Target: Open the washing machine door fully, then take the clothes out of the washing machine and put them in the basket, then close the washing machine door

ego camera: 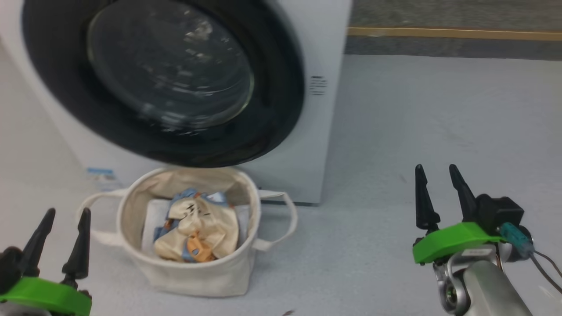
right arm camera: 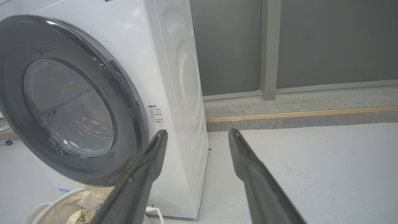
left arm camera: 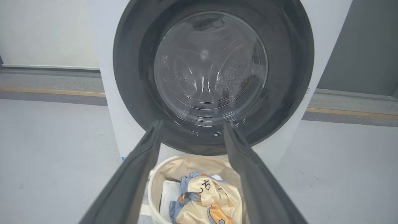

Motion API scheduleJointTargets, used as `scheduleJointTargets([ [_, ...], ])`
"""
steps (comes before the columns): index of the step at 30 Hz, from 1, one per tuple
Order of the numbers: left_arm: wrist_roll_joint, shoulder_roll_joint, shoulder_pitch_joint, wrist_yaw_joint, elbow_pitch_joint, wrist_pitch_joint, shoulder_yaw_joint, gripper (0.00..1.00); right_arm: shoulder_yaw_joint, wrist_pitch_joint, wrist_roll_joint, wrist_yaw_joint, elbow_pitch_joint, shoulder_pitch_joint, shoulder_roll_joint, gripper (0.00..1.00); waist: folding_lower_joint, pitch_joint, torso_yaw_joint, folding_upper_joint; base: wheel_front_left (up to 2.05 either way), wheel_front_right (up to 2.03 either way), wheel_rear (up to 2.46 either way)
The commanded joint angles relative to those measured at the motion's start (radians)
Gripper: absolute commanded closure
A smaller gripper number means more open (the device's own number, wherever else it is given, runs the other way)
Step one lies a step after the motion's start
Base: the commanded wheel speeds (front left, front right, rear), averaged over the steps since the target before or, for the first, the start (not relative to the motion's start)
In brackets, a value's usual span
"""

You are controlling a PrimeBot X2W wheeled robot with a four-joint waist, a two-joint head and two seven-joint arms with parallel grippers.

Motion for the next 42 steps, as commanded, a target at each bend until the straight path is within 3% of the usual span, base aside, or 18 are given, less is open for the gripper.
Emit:
scheduleJointTargets([
  [1, -0.01, 0.046, -0.016, -0.006, -0.031, -0.012, 0.04, 0.0, 0.016, -0.013, 0.015, -0.001, -0.062, -0.014, -0.001, 0.0, 0.0, -0.027, -0.044, -0.0001, 0.0, 0.0, 0.0],
  [13, -0.057, 0.064, -0.03, 0.005, 0.033, -0.012, 0.031, 0.0, -0.023, -0.013, 0.017, -0.001, -0.16, 0.1, -0.021, 0.0, 0.0, -0.061, -0.053, -0.0001, 0.0, 0.0, 0.0],
  [42, -0.067, 0.073, -0.045, -0.005, 0.043, -0.012, 0.0, 0.0, -0.016, -0.013, 0.006, -0.001, -0.141, 0.08, -0.01, 0.0, 0.0, -0.049, -0.056, -0.0001, 0.0, 0.0, 0.0],
])
